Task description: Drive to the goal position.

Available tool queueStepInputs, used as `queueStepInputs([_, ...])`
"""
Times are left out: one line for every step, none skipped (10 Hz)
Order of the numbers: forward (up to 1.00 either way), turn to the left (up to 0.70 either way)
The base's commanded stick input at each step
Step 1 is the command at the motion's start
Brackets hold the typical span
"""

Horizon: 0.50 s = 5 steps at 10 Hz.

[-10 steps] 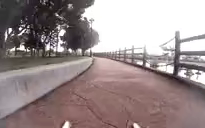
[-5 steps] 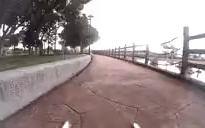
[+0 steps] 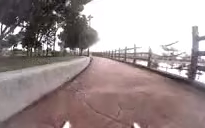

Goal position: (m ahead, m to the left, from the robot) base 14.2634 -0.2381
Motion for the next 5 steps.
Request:
queueStepInputs([0.70, 0.00])
queueStepInputs([0.70, 0.00])
queueStepInputs([0.70, 0.00])
queueStepInputs([0.70, 0.00])
queueStepInputs([0.70, 0.00])
